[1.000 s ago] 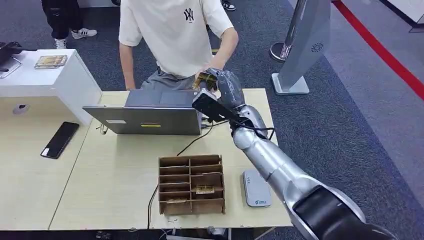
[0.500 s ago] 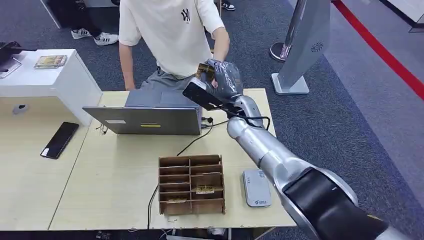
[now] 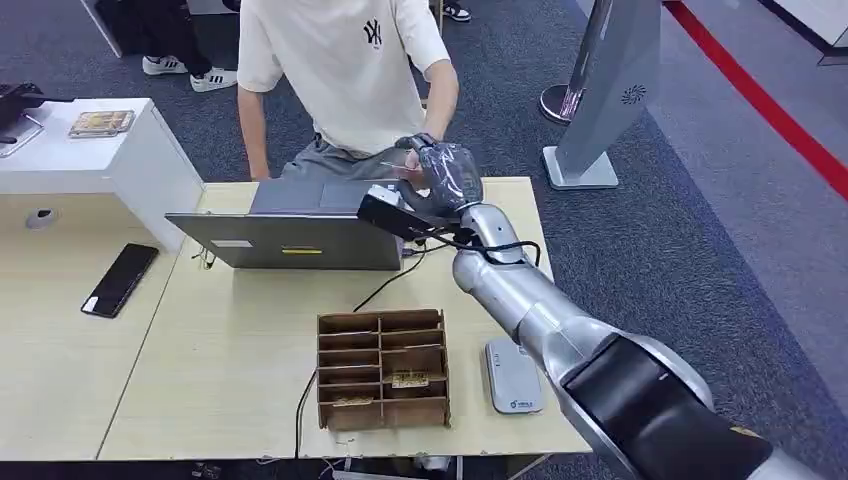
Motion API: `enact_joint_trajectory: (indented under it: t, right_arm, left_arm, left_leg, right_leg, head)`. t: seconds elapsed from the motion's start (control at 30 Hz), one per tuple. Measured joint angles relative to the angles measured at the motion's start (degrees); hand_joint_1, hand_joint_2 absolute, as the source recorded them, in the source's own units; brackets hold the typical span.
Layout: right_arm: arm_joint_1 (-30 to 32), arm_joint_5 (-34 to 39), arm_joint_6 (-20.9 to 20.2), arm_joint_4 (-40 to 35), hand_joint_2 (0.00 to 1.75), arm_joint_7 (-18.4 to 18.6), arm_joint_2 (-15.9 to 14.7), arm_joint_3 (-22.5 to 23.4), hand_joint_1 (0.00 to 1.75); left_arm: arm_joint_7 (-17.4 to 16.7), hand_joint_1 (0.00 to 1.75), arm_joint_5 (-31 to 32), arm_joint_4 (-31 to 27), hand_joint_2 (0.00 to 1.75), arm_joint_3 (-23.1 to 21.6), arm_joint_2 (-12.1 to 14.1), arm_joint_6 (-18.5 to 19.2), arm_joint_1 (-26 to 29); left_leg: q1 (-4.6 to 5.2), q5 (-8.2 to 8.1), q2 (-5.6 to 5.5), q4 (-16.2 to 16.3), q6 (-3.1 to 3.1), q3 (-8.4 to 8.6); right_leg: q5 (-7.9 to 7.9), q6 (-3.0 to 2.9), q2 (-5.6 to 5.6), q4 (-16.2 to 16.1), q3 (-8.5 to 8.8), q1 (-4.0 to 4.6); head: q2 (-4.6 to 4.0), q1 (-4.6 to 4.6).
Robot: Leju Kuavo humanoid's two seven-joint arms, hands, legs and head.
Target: Pass the card to the sensor for recognition and then transmit it.
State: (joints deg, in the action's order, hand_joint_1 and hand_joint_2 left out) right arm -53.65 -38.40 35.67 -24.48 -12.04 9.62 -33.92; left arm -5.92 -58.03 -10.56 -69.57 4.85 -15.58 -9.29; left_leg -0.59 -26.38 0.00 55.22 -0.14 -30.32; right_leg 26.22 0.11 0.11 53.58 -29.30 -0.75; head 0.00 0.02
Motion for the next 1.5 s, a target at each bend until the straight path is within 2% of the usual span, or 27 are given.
enact_joint_trajectory:
  t: [0.27, 0.37, 0.47, 0.53, 0.7, 1.03, 1.33, 1.37, 1.4, 1.43, 1.5]
  right_arm:
    - [0.14, 0.2, 1.01, 0.81, 1.75, -1.38, 0.0, -0.72, 0.0]
    - [0.55, 1.56, 1.95, 0.46, 1.75, -4.11, 0.0, -0.7, 0.0]
    - [1.83, 4.79, 2.38, -1.53, 1.75, -8.38, 0.0, -0.06, 0.0]
    - [3.16, 6.78, 2.47, -3.76, 1.75, -10.87, 0.0, 0.79, 0.0]
    - [8.35, 11.3, 1.33, -12.23, 1.75, -13.9, -0.39, 2.1, 0.0]
    - [20.48, 15.45, -1.12, -30.19, 1.75, -14.54, -4.31, 2.34, 0.0]
    - [28.26, 14.47, -2.38, -37.07, 1.75, -12.52, -8.26, 2.25, 0.03]
    - [28.96, 14.45, -2.43, -37.42, 1.75, -12.24, -8.57, 2.25, 0.1]
    - [29.56, 14.38, -2.43, -37.88, 1.75, -11.8, -8.89, 2.25, 0.44]
    - [30.01, 14.38, -2.43, -38.2, 1.75, -11.43, -9.16, 2.25, 1.34]
    - [30.92, 13.99, -2.43, -38.95, 1.75, -10.82, -9.79, 2.3, 1.59]
  left_arm:
    - [0.0, 0.0, 0.09, 0.0, 0.0, 0.0, 0.0, 0.02, 0.06]
    - [0.28, 0.0, 0.24, 0.0, 0.0, 0.04, 0.0, 0.02, 0.15]
    - [0.66, 0.0, 0.44, 0.0, 0.0, 0.2, 0.0, 0.04, 0.35]
    - [0.92, 0.0, 0.44, 0.0, 0.0, 0.3, 0.0, 0.04, 0.56]
    - [1.84, 0.0, 0.24, 0.0, 0.0, 1.09, -0.02, 0.02, 1.23]
    - [2.95, 0.0, -0.13, 0.0, 0.0, 3.26, -0.02, -0.04, 2.47]
    - [3.54, 0.0, -0.85, 0.0, 0.0, 4.87, -0.02, -0.04, 3.46]
    - [3.54, 0.0, -0.96, 0.0, 0.0, 4.98, -0.02, -0.02, 3.55]
    - [3.56, 0.0, -1.03, 0.0, 0.0, 5.05, -0.02, -0.04, 3.63]
    - [3.58, 0.0, -1.05, 0.0, 0.0, 5.09, -0.02, -0.04, 3.7]
    - [3.61, 0.0, -1.05, 0.0, 0.0, 5.29, -0.04, -0.02, 3.81]
  left_leg:
    - [0.0, 0.0, 0.0, 0.0, 0.0, -0.01]
    - [0.0, 0.0, 0.0, 0.0, 0.0, -0.01]
    - [0.0, 0.0, 0.0, 0.0, 0.0, -0.01]
    - [0.0, 0.0, 0.0, 0.0, 0.0, -0.01]
    - [-0.01, 0.0, 0.01, 0.0, 0.0, -0.01]
    - [-0.01, 0.0, -0.02, 0.0, 0.0, 0.27]
    - [-0.01, 0.0, -0.02, 0.0, 0.0, 0.26]
    - [-0.01, 0.0, -0.01, 0.0, 0.0, 0.26]
    - [-0.01, 0.0, -0.01, 0.0, 0.0, 0.26]
    - [-0.01, 0.0, -0.01, 0.0, 0.0, 0.26]
    - [-0.01, 0.0, -0.01, 0.0, 0.0, 0.27]
  right_leg:
    - [0.0, 0.0, 0.0, 0.0, -0.01, 0.0]
    - [0.0, 0.0, 0.0, 0.0, -0.01, 0.0]
    - [0.0, 0.0, 0.0, 0.0, -0.01, 0.0]
    - [0.0, 0.0, 0.0, 0.0, -0.01, 0.0]
    - [0.01, 0.0, 0.0, -0.01, -0.04, 0.01]
    - [-0.01, -0.01, -0.02, -0.02, -0.13, 0.01]
    - [-0.01, -0.01, -0.02, -0.02, -0.13, 0.01]
    - [-0.02, -0.02, -0.02, -0.02, -0.13, 0.01]
    - [-0.02, -0.02, -0.01, -0.02, -0.13, 0.01]
    - [-0.02, -0.02, -0.02, -0.02, -0.13, 0.01]
    - [-0.02, -0.02, -0.02, -0.03, -0.13, 0.01]
  head:
    - [0.0, 0.0]
    - [0.0, 0.0]
    - [0.0, -0.02]
    - [0.0, 0.0]
    - [0.0, 0.0]
    - [0.0, 0.0]
    - [0.0, 0.0]
    - [0.0, 0.0]
    - [0.0, 0.0]
    - [0.0, 0.0]
    - [0.0, 0.0]
